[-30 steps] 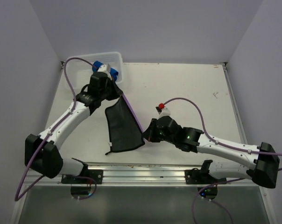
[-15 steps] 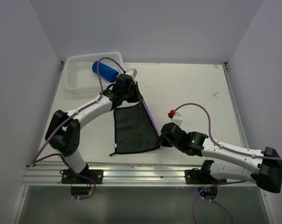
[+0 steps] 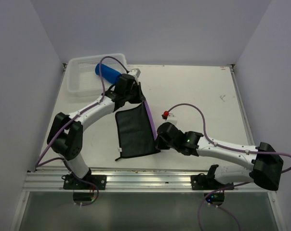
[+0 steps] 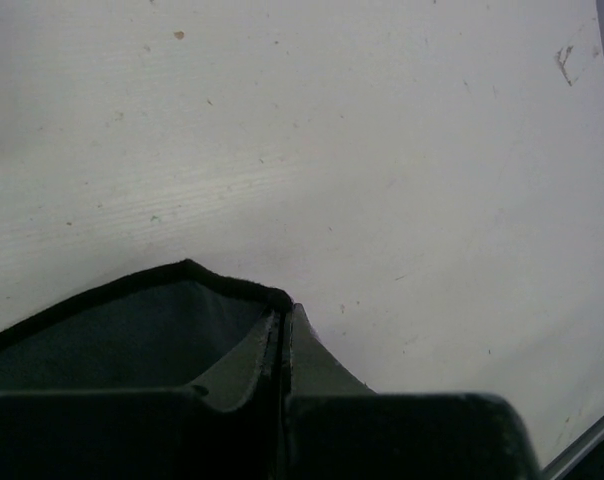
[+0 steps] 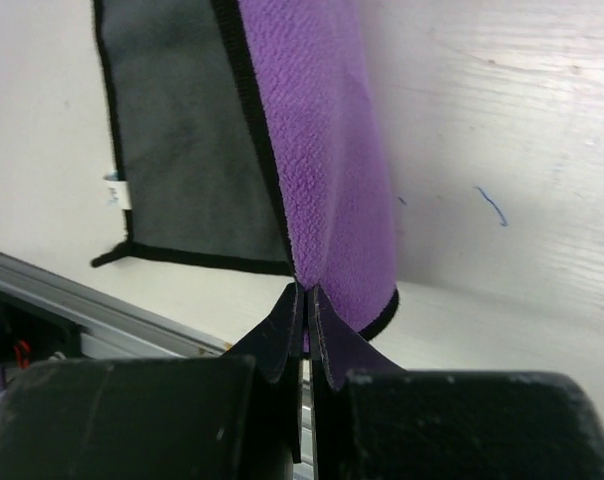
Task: Roll the towels
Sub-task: Fold the towel
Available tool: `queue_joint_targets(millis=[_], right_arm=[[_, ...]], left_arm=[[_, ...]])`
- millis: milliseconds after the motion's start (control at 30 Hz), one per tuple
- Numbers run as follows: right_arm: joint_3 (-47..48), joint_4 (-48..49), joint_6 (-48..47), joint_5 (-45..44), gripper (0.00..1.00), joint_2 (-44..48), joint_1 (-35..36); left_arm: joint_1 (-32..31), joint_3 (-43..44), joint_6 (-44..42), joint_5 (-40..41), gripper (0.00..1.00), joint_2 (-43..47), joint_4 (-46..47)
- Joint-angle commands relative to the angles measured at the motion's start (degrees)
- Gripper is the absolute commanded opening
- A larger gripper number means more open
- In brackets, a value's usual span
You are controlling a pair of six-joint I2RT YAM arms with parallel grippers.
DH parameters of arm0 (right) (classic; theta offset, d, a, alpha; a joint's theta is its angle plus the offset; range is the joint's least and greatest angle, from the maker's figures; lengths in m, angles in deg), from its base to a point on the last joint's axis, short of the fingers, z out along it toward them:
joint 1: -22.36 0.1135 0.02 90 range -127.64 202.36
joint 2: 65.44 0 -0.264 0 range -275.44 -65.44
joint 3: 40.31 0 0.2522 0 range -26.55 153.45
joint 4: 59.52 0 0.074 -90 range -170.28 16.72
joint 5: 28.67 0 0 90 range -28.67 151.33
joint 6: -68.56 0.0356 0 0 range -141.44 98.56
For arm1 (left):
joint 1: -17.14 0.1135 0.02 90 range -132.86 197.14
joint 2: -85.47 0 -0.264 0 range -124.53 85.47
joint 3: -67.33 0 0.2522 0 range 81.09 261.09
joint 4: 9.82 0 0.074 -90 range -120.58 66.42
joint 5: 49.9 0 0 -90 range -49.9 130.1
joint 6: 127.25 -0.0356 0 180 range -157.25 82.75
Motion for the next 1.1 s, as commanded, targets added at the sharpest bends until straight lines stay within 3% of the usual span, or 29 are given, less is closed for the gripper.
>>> queue_joint_targets(millis=[0,567,1067], right_arm=[[3.49,3.26,-1.52,5.95,0.0,-1.86,0.22],[12.54,8.72,-2.13,15.8,0.0,-14.52,2.33],[17.99,13.29,-0.11,16.16,0.0,-25.68,7.08]], left_arm=[[3.07,1.89,-2.15,1.02,0.0,0.76,0.77],[7.99,2.07,-6.45,4.35,0.0,2.44,-9.07],[10.81,-0.22,-7.59,10.5,0.0,4.19,-13.12]])
